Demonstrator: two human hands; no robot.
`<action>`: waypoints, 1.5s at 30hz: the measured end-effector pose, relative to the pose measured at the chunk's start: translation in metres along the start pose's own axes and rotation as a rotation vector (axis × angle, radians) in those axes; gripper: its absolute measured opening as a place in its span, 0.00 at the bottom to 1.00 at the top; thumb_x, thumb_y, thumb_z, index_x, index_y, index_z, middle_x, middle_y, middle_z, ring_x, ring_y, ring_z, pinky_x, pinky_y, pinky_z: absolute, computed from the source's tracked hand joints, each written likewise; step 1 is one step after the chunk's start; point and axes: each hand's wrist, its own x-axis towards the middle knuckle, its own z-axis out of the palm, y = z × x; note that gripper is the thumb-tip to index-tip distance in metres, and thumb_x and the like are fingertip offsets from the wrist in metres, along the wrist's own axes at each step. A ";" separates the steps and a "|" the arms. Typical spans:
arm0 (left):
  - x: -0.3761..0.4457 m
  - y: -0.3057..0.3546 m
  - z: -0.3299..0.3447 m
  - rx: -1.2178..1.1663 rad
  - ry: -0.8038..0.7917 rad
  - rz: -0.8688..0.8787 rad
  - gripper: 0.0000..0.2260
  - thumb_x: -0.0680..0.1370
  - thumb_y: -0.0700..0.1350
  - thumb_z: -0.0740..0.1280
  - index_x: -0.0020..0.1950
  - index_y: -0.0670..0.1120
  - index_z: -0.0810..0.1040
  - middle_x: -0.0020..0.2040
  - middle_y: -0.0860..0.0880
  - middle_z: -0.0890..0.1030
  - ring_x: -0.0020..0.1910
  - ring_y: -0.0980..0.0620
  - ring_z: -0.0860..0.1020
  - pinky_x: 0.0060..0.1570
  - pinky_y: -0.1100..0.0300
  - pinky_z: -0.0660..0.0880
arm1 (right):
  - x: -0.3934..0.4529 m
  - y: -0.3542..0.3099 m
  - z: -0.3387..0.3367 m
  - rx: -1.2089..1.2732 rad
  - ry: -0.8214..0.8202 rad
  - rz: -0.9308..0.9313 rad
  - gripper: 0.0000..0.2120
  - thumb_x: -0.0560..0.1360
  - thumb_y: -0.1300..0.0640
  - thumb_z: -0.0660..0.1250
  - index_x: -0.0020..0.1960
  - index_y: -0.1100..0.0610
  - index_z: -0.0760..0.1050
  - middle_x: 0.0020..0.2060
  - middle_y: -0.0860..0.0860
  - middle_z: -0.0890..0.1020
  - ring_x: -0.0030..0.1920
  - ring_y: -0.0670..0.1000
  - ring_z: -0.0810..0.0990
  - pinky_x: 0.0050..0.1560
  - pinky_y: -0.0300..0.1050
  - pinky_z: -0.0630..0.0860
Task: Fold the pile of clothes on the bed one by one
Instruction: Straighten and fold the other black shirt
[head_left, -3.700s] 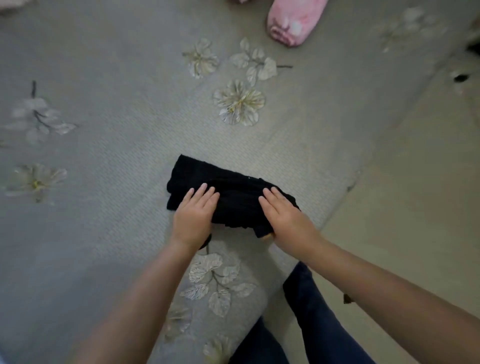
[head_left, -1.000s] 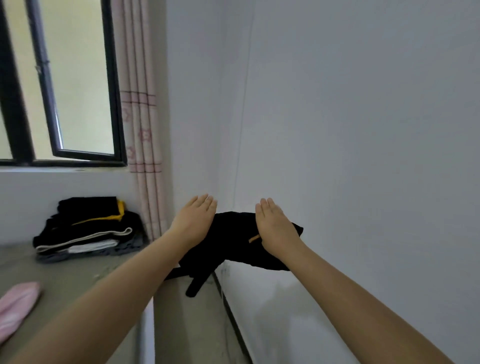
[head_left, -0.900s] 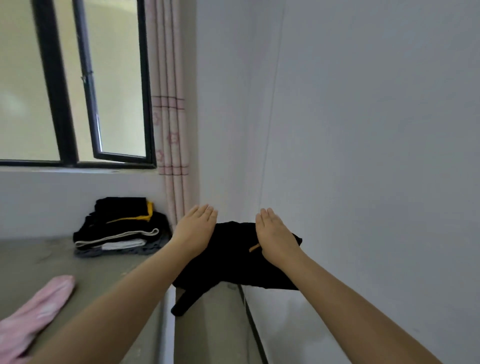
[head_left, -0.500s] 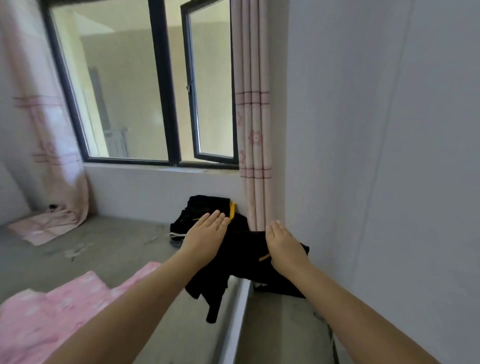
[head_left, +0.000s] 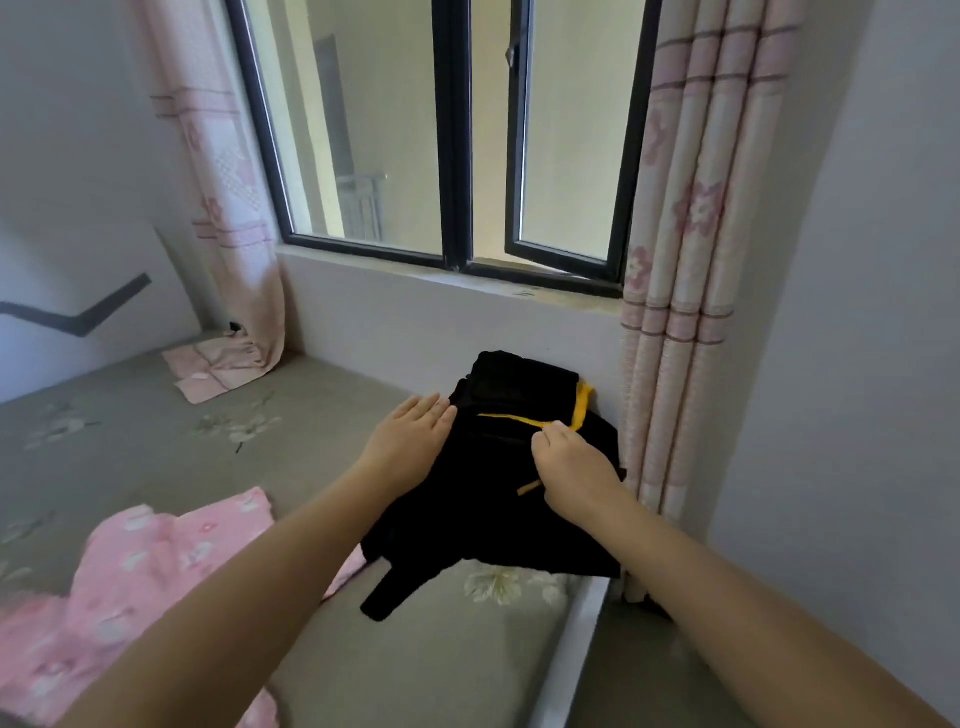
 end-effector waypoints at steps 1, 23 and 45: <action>0.018 -0.006 0.009 -0.010 -0.008 -0.013 0.22 0.82 0.41 0.46 0.75 0.41 0.44 0.76 0.45 0.48 0.75 0.49 0.46 0.71 0.58 0.40 | 0.020 0.009 0.005 -0.033 -0.006 -0.005 0.17 0.72 0.70 0.58 0.60 0.61 0.67 0.59 0.59 0.71 0.67 0.58 0.64 0.69 0.44 0.59; 0.444 -0.100 0.165 -0.017 -0.141 -0.054 0.23 0.81 0.37 0.48 0.75 0.40 0.47 0.76 0.42 0.50 0.75 0.47 0.49 0.71 0.57 0.40 | 0.382 0.248 0.136 0.136 -0.151 -0.032 0.07 0.73 0.68 0.57 0.46 0.57 0.65 0.42 0.56 0.69 0.51 0.57 0.72 0.31 0.39 0.60; 0.322 0.020 0.375 -0.541 -0.500 -0.405 0.26 0.80 0.42 0.55 0.76 0.45 0.48 0.76 0.43 0.48 0.75 0.46 0.45 0.72 0.51 0.48 | 0.327 0.210 0.361 0.217 -0.337 -0.075 0.37 0.72 0.49 0.68 0.73 0.64 0.56 0.73 0.65 0.55 0.73 0.65 0.50 0.69 0.64 0.45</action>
